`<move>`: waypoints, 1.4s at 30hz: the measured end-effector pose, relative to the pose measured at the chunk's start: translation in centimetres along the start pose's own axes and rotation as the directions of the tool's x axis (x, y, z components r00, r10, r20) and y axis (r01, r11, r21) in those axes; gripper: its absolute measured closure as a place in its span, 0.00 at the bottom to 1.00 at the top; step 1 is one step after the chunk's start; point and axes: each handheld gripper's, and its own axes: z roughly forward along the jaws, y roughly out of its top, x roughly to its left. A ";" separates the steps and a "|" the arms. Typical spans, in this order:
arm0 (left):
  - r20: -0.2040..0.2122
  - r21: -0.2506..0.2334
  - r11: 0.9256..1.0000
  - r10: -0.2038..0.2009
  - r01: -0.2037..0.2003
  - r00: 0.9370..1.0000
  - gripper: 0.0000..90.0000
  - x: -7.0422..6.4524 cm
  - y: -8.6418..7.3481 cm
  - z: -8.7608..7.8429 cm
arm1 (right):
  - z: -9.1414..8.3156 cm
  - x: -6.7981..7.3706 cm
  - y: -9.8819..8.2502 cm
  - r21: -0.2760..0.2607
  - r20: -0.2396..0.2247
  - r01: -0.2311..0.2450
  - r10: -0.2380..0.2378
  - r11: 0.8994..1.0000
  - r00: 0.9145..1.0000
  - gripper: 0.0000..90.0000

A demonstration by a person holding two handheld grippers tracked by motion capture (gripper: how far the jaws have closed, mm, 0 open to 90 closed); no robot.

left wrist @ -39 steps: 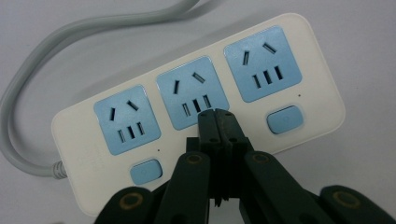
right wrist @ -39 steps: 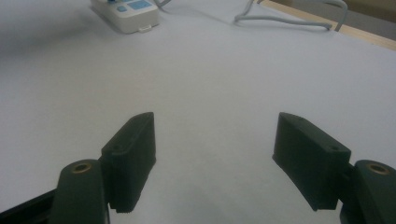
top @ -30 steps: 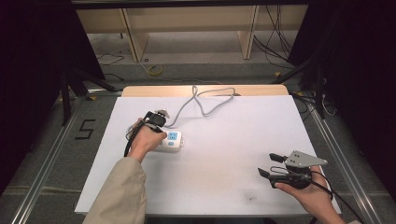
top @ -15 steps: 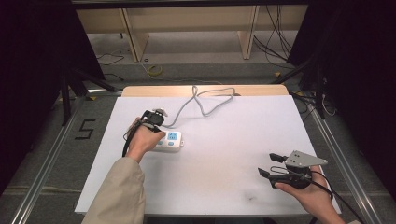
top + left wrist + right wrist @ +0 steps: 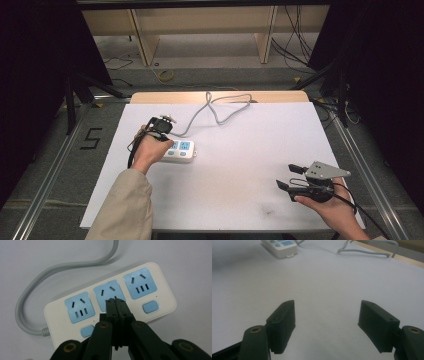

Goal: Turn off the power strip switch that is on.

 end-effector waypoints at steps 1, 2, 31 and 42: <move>0.002 -0.010 1.000 0.000 0.000 1.000 1.00 0.0 -0.1 -0.1 | 0.0 0.0 0.0 0.000 0.000 0.000 0.000 1.000 1.000 0.33; 0.005 -0.017 1.000 -0.001 0.001 1.000 1.00 0.1 -0.1 -0.2 | 0.0 0.0 0.0 -0.001 0.000 0.001 -0.001 1.000 1.000 0.33; 0.096 -0.320 0.945 -0.031 0.061 0.995 0.69 1.6 -3.8 -2.3 | 0.1 0.1 0.1 0.001 -0.003 0.004 -0.004 1.000 1.000 0.33; 0.134 -0.425 0.904 0.003 0.055 0.991 0.58 1.3 -4.3 -3.0 | 0.1 0.0 0.1 -0.001 -0.004 0.005 -0.005 1.000 1.000 0.33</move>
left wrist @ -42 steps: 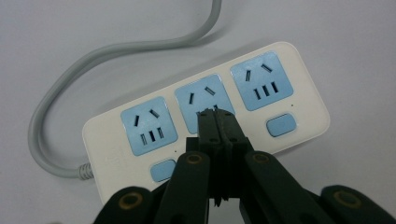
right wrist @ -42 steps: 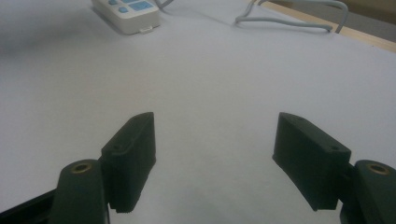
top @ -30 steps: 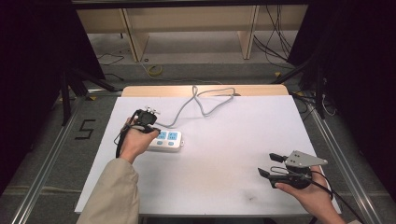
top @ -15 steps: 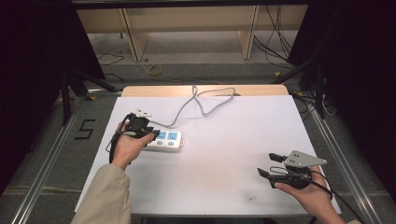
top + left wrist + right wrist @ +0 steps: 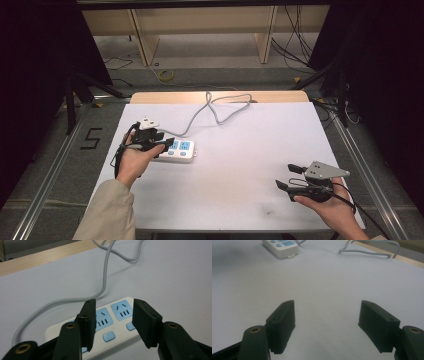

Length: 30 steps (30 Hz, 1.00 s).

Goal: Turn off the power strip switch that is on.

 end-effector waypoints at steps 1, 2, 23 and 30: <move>0.014 -0.020 1.000 -0.005 0.005 1.000 0.57 0.0 -0.2 -0.2 | 0.0 0.0 0.0 0.000 0.000 0.000 0.000 1.000 1.000 0.33; 0.022 -0.038 0.999 -0.020 0.020 1.000 0.56 0.0 -0.3 -0.3 | 0.0 0.0 0.0 0.001 0.000 -0.001 0.001 1.000 1.000 0.33; 0.016 -0.207 0.978 0.004 -0.001 1.000 0.29 -1.6 -4.2 -2.8 | 0.1 -0.1 0.0 -0.002 -0.006 -0.004 0.004 1.000 1.000 0.32; 0.008 -0.185 0.982 0.039 -0.036 0.999 0.25 -2.7 -6.0 -3.5 | 0.3 -0.2 0.0 -0.002 -0.009 -0.008 0.008 1.000 1.000 0.32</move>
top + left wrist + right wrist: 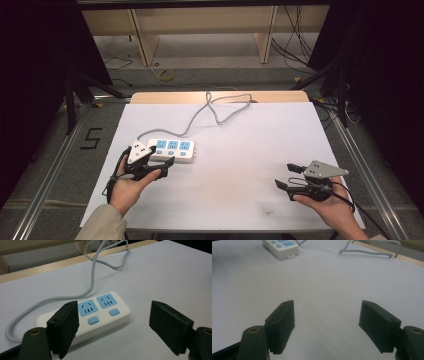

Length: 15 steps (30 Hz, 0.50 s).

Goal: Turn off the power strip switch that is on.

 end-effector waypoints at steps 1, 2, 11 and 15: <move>0.000 0.000 1.000 0.000 0.000 1.000 0.25 0.0 0.0 0.0 | 0.0 0.0 0.0 0.000 0.000 0.000 0.000 1.000 1.000 0.32; -0.003 0.006 1.000 0.002 -0.002 1.000 0.25 -0.3 -0.3 -0.2 | 0.0 0.0 0.0 -0.001 0.000 0.000 0.000 1.000 1.000 0.32; -0.020 0.021 0.999 0.038 -0.038 0.999 0.24 -1.0 -1.6 -1.4 | 0.2 0.0 0.0 0.002 -0.007 0.003 -0.003 1.000 1.000 0.32; -0.012 0.030 0.998 0.050 -0.049 0.999 0.24 -1.6 -2.2 -1.7 | 0.2 -0.1 0.0 0.001 -0.008 0.002 -0.002 1.000 1.000 0.32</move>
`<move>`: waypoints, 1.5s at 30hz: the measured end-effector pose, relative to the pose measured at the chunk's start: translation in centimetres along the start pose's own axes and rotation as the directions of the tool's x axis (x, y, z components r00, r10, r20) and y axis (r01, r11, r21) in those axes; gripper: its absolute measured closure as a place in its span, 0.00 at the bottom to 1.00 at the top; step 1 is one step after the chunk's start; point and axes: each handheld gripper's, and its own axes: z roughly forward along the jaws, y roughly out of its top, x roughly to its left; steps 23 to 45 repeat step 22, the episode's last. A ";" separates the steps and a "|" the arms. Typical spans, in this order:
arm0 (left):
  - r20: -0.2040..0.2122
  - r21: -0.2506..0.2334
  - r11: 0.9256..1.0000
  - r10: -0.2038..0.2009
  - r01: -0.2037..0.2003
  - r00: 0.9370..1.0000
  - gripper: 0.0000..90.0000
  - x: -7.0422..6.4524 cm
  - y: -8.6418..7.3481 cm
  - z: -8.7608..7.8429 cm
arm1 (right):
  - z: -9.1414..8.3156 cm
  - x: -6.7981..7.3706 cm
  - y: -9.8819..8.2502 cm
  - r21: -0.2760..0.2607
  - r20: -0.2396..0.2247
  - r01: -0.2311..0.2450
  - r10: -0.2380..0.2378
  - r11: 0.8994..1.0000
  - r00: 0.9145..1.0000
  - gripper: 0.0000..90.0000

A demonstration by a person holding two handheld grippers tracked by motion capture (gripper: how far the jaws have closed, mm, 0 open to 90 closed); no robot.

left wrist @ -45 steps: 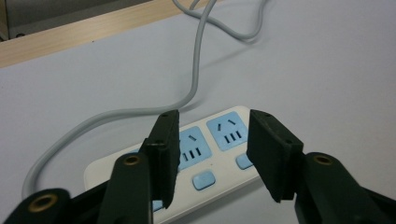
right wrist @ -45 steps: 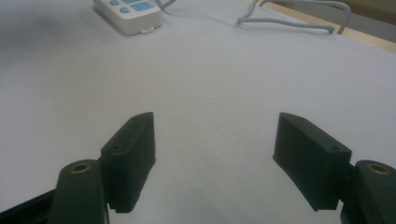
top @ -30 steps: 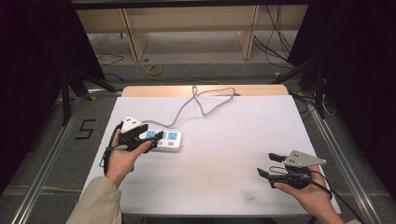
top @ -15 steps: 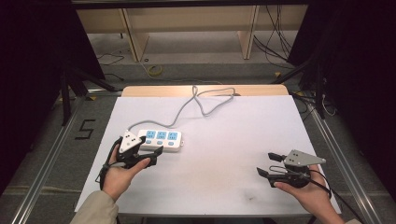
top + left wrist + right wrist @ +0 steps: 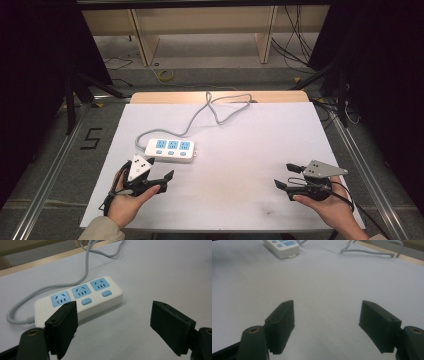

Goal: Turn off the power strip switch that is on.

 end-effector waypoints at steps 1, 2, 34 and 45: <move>-0.001 0.006 1.000 0.010 -0.010 1.000 0.24 -0.1 -0.1 0.0 | 0.0 0.0 0.0 -0.001 0.000 0.000 0.000 1.000 1.000 0.32; 0.000 0.006 1.000 0.015 -0.015 1.000 0.24 -0.3 -0.2 -0.1 | 0.0 0.0 0.0 0.000 -0.001 -0.002 0.002 1.000 1.000 0.32; 0.005 0.023 0.999 0.023 -0.023 1.000 0.25 -0.2 -0.4 0.2 | -0.2 0.0 -0.1 -0.006 -0.005 -0.005 0.005 1.000 1.000 0.32; 0.005 0.023 0.999 0.023 -0.023 1.000 0.25 -0.2 -0.4 0.2 | -0.2 0.0 -0.1 -0.006 -0.005 -0.005 0.005 1.000 1.000 0.32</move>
